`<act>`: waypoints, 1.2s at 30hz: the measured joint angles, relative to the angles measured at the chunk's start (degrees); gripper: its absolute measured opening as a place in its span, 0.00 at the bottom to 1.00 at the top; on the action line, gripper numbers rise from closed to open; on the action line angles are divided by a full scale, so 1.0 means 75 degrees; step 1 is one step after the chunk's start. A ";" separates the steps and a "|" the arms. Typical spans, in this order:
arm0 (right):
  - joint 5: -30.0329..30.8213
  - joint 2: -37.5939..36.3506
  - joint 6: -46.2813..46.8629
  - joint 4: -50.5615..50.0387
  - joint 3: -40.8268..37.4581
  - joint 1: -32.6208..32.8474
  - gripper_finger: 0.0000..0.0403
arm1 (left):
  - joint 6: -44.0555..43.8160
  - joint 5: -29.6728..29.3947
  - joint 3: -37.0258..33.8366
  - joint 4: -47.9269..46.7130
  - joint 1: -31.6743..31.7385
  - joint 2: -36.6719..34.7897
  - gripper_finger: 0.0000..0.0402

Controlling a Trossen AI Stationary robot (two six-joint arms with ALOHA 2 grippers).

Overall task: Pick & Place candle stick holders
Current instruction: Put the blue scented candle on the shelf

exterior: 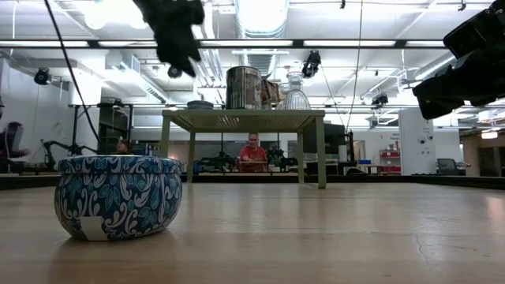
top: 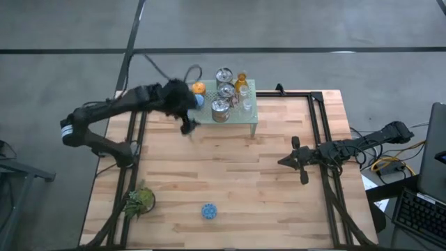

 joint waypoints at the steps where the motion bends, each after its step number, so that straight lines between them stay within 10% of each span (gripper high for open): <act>1: 0.0003 -0.0003 -0.0014 0.0000 0.0001 0.0000 0.02 | -0.0047 0.0039 -0.0158 0.0183 -0.0339 -0.0123 0.92; 16: 0.0000 0.0003 0.0065 0.0002 0.0000 -0.0002 0.02 | -0.1524 -0.1653 -0.2675 0.4813 -0.5840 0.0084 0.92; 22: 0.0000 0.0000 0.0065 0.0000 0.0000 -0.0003 0.02 | -0.2284 -0.2620 -0.3069 0.5310 -0.6494 0.0848 0.92; 36: 0.0003 0.0003 0.0185 0.0000 0.0002 -0.0002 0.02 | -0.3272 -0.1351 -0.2613 0.5984 -0.6968 0.3026 0.92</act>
